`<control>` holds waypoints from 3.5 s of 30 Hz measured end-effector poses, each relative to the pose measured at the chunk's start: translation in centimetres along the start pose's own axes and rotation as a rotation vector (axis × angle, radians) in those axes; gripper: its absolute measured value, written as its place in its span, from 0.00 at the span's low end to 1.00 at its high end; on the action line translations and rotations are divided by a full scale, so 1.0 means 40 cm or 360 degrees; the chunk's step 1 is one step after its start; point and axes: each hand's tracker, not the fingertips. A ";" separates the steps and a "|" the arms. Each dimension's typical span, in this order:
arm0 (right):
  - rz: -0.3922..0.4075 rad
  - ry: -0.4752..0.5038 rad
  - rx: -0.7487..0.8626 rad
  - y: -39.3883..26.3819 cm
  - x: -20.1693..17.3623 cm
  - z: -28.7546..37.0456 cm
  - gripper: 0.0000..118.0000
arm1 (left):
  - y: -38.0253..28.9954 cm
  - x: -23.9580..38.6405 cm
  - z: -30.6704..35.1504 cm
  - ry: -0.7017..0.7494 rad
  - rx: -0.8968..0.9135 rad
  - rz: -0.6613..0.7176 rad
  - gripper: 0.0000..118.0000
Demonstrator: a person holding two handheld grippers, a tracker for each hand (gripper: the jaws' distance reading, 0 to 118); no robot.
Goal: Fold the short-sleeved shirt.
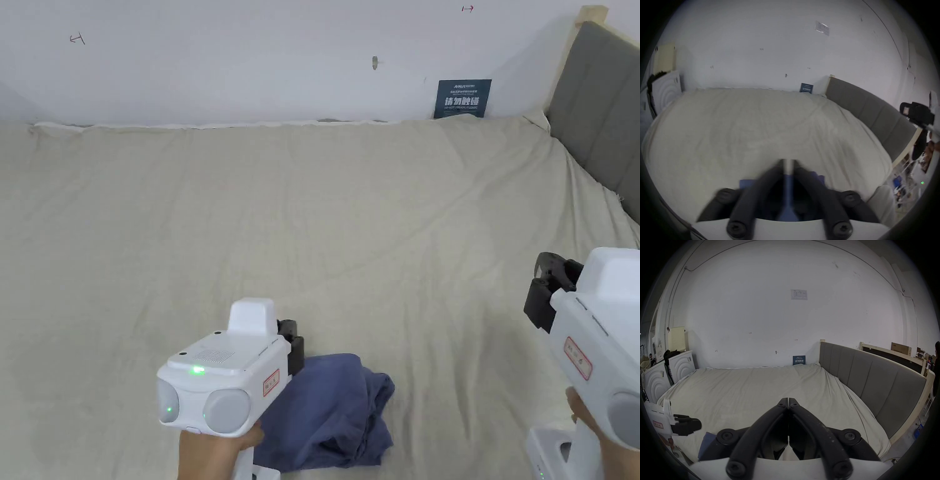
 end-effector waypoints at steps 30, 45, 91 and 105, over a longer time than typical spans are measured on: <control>-0.0043 -0.0021 -0.0029 -0.030 0.039 0.000 0.02 | -0.168 0.221 -0.116 -0.0134 -0.0071 -0.0256 0.00; 0.0104 0.0061 0.0195 0.029 -0.099 0.063 0.02 | 0.140 0.004 0.206 0.0205 0.0666 -0.0286 0.00; 0.0416 0.0191 -0.0768 -0.524 -0.450 -0.225 0.02 | 0.035 -0.253 0.098 0.0237 0.0150 0.0132 0.12; 0.0313 0.0275 -0.0755 -0.521 -0.416 -0.221 0.02 | -0.154 -0.303 -0.165 -0.0155 -0.0832 0.0793 0.81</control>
